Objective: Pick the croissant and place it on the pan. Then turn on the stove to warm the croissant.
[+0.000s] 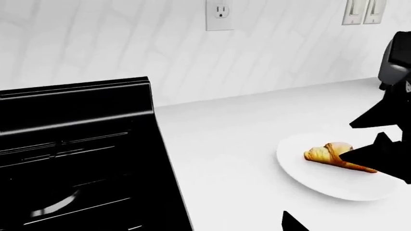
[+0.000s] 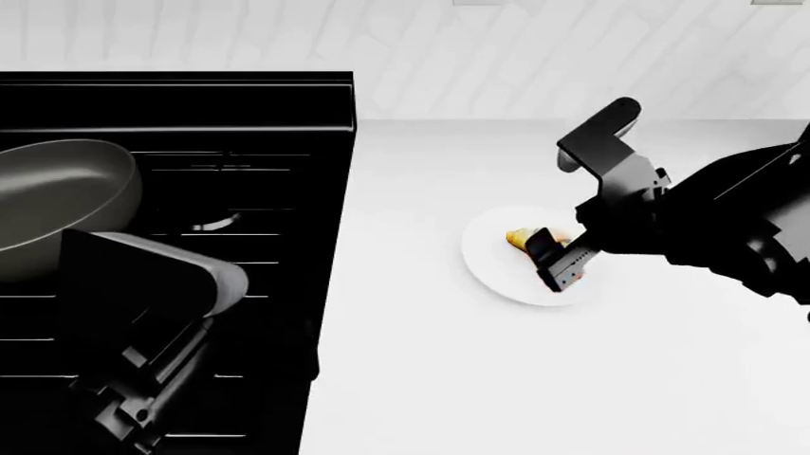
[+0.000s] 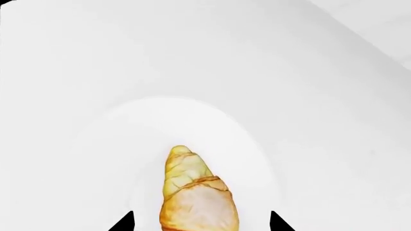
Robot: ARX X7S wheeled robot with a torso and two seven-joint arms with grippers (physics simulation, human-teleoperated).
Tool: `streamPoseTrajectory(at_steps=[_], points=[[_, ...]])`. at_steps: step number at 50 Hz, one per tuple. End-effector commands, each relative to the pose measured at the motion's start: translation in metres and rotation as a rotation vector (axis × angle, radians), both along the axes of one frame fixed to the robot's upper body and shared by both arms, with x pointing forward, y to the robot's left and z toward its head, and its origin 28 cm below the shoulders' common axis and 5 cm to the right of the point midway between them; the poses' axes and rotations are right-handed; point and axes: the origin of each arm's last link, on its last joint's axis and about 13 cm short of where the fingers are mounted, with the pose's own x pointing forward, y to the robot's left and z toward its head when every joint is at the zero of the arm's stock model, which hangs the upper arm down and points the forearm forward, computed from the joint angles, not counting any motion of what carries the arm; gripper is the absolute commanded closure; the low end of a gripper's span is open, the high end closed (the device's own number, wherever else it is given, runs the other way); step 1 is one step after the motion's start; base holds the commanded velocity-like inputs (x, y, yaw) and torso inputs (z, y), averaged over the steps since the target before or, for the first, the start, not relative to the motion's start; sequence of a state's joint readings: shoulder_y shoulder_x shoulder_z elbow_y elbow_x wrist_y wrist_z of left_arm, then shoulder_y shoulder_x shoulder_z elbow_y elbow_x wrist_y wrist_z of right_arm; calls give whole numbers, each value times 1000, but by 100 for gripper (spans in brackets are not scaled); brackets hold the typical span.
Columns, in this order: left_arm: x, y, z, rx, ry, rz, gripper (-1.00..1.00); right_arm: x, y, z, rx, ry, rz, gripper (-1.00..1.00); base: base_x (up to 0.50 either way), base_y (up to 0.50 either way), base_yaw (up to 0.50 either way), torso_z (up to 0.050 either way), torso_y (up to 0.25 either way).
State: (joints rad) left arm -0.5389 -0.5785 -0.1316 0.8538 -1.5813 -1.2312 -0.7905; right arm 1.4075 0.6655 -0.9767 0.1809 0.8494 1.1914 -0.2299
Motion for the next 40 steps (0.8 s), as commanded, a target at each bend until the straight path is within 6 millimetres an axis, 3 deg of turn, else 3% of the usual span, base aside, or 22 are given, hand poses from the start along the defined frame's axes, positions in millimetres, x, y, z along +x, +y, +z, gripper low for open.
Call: streamPoseTrajectory(at_steps=[1, 40], points=[[1, 0, 1, -2, -3, -1, -100, 3, 1, -6, -11, 19, 7, -100, 0, 0, 0, 0, 0], [3, -1, 1, -7, 1, 1, -100, 9, -4, -17, -55, 59, -31, -100, 0, 0, 0, 0, 0]])
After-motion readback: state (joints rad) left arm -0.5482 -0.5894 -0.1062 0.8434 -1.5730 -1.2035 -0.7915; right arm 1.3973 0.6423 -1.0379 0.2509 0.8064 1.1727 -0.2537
